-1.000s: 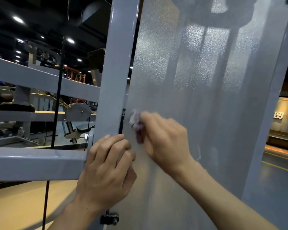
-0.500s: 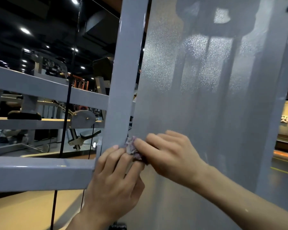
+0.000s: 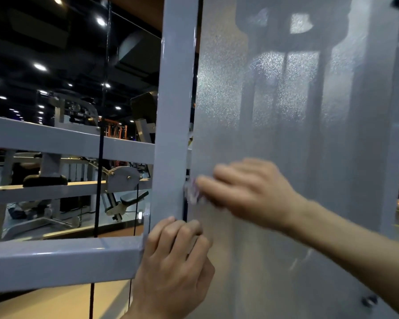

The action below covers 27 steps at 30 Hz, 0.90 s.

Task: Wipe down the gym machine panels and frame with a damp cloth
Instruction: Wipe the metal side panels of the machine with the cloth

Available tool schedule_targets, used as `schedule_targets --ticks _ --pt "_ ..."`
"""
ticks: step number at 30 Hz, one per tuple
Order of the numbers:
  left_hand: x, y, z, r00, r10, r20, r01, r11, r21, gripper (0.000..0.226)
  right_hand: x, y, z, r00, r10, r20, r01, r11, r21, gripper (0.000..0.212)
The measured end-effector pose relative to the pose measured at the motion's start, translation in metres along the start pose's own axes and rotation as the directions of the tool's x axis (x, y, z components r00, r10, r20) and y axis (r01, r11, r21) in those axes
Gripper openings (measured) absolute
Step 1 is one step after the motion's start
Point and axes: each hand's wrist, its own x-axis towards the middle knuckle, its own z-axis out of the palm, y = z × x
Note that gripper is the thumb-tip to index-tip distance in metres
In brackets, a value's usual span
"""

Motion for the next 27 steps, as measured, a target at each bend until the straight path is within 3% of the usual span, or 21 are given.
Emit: schedule_targets --ticks 3,5,9,11,15,17,21,23,25,27 --pt "0.002 -0.001 -0.002 1.000 0.007 0.021 -0.007 1.000 -0.012 0.018 0.036 0.034 -0.002 0.972 0.199 -0.122 -0.207 0.977 -0.050 0.022" --pt "0.002 -0.001 -0.001 1.000 0.010 0.020 -0.010 1.000 -0.002 0.017 0.036 0.027 0.001 0.960 0.243 -0.138 -0.247 0.969 -0.007 0.021" --pt "0.000 0.000 0.001 1.000 0.004 0.008 -0.004 0.999 0.038 0.016 -0.006 -0.021 0.002 1.000 0.006 -0.005 -0.006 0.999 0.048 0.020" --pt "0.001 0.000 0.001 1.000 0.001 -0.003 -0.001 0.998 0.057 0.016 -0.001 -0.009 0.001 0.999 -0.037 0.007 0.037 0.999 0.028 0.022" --pt "-0.001 0.000 0.001 1.000 0.009 0.020 -0.010 0.999 0.047 0.013 0.047 0.050 -0.010 0.950 0.268 -0.161 -0.272 0.962 0.000 0.047" --pt "-0.001 0.000 0.002 1.000 0.009 0.017 -0.010 0.999 0.049 0.015 0.047 0.051 -0.009 0.932 0.327 -0.156 -0.320 0.945 0.067 0.052" --pt "0.000 0.000 0.003 1.000 0.023 -0.019 -0.022 0.998 0.051 0.019 0.004 -0.007 0.001 0.998 0.063 -0.010 -0.062 0.996 0.068 0.023" --pt "0.001 0.001 0.003 0.999 0.023 -0.023 -0.021 0.999 0.046 0.019 0.004 0.002 0.001 0.999 0.007 0.031 -0.008 0.999 0.049 0.026" --pt "0.001 0.001 0.002 1.000 0.023 -0.006 -0.022 0.999 0.036 0.021 0.028 0.032 -0.005 0.989 0.143 -0.047 -0.141 0.989 0.047 0.038" --pt "0.002 0.000 0.001 1.000 0.018 0.018 -0.019 0.999 0.027 0.028 0.055 0.066 -0.014 0.920 0.373 -0.117 -0.368 0.928 0.061 0.048"
